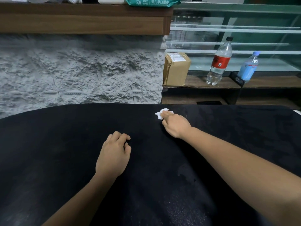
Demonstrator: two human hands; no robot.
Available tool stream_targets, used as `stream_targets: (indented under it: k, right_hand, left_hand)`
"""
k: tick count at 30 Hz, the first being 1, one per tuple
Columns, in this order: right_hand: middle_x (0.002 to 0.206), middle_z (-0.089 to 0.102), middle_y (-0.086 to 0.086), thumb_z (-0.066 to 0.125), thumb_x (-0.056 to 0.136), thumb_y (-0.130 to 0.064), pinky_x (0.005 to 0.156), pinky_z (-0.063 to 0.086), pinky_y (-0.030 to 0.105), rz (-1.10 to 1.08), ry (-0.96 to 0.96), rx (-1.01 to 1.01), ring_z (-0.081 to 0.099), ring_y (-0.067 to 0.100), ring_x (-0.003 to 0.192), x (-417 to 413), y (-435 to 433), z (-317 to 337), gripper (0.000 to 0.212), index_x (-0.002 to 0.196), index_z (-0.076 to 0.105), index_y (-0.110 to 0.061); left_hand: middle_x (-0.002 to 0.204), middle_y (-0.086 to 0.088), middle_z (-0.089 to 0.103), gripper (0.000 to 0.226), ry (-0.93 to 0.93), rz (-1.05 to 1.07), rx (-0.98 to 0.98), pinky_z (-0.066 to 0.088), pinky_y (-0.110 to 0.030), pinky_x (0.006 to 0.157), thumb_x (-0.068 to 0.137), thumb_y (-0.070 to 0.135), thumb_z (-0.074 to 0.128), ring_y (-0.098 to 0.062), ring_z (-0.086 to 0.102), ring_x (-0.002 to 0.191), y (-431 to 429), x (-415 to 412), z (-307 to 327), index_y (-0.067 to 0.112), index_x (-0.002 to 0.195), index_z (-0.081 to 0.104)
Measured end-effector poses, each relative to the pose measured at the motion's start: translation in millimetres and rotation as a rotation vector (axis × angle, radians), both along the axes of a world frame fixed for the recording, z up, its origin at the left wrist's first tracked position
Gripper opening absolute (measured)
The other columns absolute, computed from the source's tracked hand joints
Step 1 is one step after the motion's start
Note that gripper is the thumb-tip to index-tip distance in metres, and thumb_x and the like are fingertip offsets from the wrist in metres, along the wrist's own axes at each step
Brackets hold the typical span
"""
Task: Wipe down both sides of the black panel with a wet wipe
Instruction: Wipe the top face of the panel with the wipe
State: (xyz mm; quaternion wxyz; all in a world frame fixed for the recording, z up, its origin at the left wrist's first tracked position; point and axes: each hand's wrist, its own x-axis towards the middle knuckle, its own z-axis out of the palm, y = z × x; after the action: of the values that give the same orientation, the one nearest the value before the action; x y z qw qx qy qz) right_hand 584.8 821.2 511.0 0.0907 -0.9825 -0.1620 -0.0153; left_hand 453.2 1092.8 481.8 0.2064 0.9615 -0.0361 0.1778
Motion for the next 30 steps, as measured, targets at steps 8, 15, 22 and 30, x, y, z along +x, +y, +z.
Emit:
stream_targets:
  k: [8,15,22,30]
  right_hand:
    - [0.145,0.05,-0.011,0.033,0.103,-0.029,0.089,0.042,0.035,0.102,-0.003,-0.044,0.051,0.015,0.131,-57,-18,1,0.035,0.134,0.049,-0.029]
    - [0.159,0.045,-0.006,0.033,0.105,-0.031,0.114,0.036,0.029,0.132,-0.027,-0.034,0.04,0.016,0.147,-103,-31,-6,0.047,0.149,0.047,-0.022]
    - [0.153,0.05,-0.006,0.021,0.097,-0.038,0.117,0.042,0.036,0.157,-0.026,0.02,0.043,0.015,0.144,-145,-40,-3,0.058,0.143,0.052,-0.021]
    - [0.168,0.034,-0.009,0.031,0.104,-0.029,0.128,0.018,0.028,0.187,0.011,0.022,0.024,0.006,0.156,-147,-50,-3,0.055,0.159,0.039,-0.024]
  left_hand:
    - [0.109,0.019,0.049,0.02,0.005,0.004,0.004,0.053,-0.033,0.087,0.102,0.026,0.056,-0.005,0.049,0.098,0,0,0,0.03,0.12,0.065]
    - [0.108,0.019,0.047,0.02,0.008,0.002,0.023,0.051,-0.033,0.085,0.102,0.026,0.055,-0.006,0.047,0.098,1,1,-1,0.03,0.12,0.064]
    - [0.108,0.007,0.057,0.023,-0.023,-0.032,0.125,0.053,-0.039,0.082,0.099,0.018,0.06,-0.016,0.053,0.093,-2,1,4,0.02,0.12,0.07]
    - [0.116,0.007,0.057,0.026,0.031,-0.158,0.116,0.053,-0.039,0.088,0.101,0.03,0.06,-0.017,0.056,0.107,-53,36,27,0.024,0.125,0.066]
